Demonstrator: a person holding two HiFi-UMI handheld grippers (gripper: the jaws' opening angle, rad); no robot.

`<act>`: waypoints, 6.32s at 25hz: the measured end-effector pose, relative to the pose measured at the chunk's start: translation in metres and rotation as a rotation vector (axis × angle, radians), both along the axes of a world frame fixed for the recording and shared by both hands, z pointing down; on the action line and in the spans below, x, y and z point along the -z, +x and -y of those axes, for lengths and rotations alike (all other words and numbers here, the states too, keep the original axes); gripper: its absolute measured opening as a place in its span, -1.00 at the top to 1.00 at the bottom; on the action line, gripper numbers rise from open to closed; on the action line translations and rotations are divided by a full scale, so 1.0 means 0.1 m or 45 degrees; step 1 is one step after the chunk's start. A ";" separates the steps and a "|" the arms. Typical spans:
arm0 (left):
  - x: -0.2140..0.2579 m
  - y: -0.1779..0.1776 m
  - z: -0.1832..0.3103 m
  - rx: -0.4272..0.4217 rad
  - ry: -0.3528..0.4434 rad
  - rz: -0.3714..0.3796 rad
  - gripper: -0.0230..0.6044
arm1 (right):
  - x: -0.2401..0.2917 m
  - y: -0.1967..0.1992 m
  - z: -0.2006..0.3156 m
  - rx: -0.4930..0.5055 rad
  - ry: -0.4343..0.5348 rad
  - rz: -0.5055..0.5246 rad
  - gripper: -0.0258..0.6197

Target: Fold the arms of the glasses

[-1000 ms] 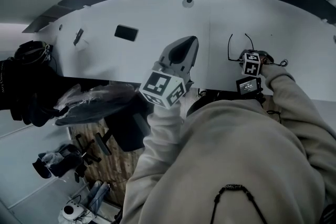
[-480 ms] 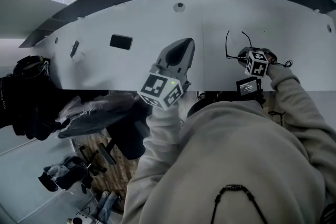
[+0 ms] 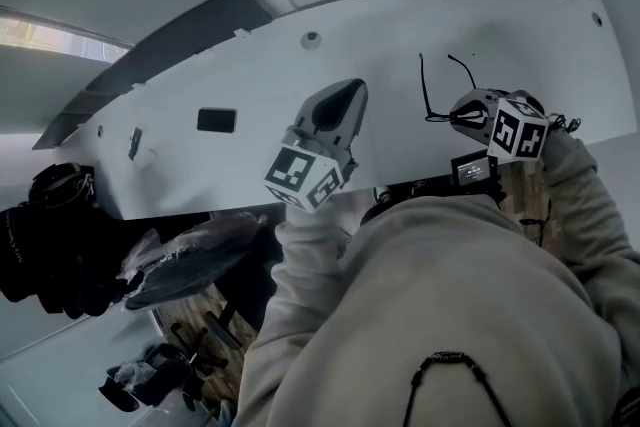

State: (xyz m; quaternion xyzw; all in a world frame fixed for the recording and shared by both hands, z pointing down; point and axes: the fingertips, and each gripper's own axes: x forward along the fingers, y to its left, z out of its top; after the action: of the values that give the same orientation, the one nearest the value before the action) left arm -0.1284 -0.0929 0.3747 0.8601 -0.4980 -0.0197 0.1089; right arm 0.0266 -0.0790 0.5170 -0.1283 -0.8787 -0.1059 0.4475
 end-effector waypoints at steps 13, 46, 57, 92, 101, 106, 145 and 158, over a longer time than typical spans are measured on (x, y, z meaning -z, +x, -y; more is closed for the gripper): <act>0.15 0.84 0.18 -0.308 0.153 0.278 0.41 | 1.65 0.04 -0.66 -0.175 -0.677 0.536 0.73; 0.51 1.29 0.01 -0.434 0.230 0.162 0.88 | 2.13 0.00 -0.73 -0.276 -0.643 0.771 0.73; 0.56 1.40 -0.13 -0.594 0.172 -0.028 0.88 | 2.27 -0.04 -0.65 -0.274 -0.474 0.933 0.73; 0.63 1.58 -0.40 -0.921 0.106 -0.351 0.88 | 2.46 -0.10 -0.62 -0.196 -0.346 1.079 0.73; 0.62 1.58 -0.37 -0.896 0.111 -0.349 0.87 | 2.44 -0.11 -0.64 -0.179 -0.336 1.062 0.73; 0.63 1.51 -0.35 -0.849 0.135 -0.376 0.87 | 2.40 -0.09 -0.60 -0.220 -0.343 1.066 0.73; 0.60 0.97 0.24 -0.495 0.016 -0.571 0.73 | 2.48 -0.08 -0.89 -0.032 -0.498 1.069 0.73; 0.97 1.00 0.13 -0.556 0.128 -0.545 0.81 | 2.47 -0.06 -0.81 -0.099 -0.589 1.053 0.73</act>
State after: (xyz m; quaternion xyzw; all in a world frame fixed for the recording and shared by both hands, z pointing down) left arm -0.0288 -0.1055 0.2781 0.9273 -0.2656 -0.2013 0.1702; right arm 0.0206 0.0021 0.2700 -0.1388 -0.9878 0.0672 0.0233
